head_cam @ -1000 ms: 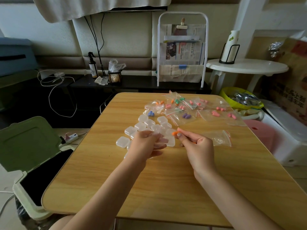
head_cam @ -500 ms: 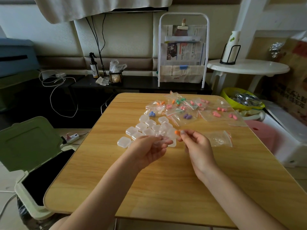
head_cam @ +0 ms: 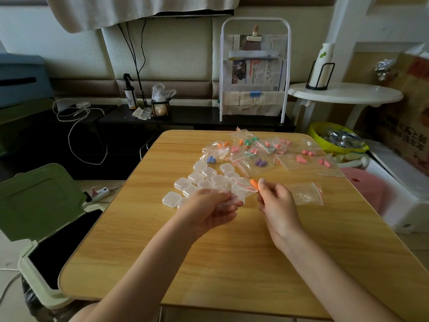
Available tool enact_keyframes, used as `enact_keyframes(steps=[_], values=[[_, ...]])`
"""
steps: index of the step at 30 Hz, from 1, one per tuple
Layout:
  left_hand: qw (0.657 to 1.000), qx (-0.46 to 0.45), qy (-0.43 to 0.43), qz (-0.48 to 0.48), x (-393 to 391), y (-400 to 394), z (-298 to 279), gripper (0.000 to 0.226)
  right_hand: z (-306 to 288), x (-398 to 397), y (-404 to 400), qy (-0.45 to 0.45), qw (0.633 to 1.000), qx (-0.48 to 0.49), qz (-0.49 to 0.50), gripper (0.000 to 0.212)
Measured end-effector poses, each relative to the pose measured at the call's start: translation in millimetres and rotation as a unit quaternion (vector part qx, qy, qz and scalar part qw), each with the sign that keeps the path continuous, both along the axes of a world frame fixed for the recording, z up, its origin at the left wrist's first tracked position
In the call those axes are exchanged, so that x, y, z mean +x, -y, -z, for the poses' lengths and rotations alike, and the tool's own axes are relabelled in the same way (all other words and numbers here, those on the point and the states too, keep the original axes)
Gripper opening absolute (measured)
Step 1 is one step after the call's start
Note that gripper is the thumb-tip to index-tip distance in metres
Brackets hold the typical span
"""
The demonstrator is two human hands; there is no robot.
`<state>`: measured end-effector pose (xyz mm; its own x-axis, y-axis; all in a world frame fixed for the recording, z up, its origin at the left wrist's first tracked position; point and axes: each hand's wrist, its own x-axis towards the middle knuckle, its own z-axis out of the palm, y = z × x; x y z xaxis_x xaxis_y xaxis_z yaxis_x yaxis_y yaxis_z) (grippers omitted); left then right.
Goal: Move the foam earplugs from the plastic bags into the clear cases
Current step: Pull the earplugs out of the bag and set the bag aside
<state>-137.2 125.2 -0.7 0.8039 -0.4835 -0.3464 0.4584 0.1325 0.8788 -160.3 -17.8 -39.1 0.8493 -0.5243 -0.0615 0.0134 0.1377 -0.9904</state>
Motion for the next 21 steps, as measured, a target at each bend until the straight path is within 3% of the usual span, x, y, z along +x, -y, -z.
enact_keyframes(steps=[6, 12, 17, 21], values=[[0.999, 0.025, 0.033, -0.029, 2, -1, 3, 0.014, -3, -1, 8, 0.028, 0.996, -0.061, 0.055, 0.001], [0.993, 0.05, 0.093, -0.06, 0, -1, 3, 0.011, -11, -1, 17, -0.035, 0.997, -0.06, -0.034, 0.035], [0.982, 0.106, 0.143, -0.061, -4, 4, 2, 0.018, -12, -4, 12, -0.072, 0.985, -0.105, -0.116, 0.035], [0.976, 0.09, 0.185, -0.066, -5, 8, 3, 0.044, -17, -4, 22, -0.069, 0.982, -0.162, -0.07, 0.025]])
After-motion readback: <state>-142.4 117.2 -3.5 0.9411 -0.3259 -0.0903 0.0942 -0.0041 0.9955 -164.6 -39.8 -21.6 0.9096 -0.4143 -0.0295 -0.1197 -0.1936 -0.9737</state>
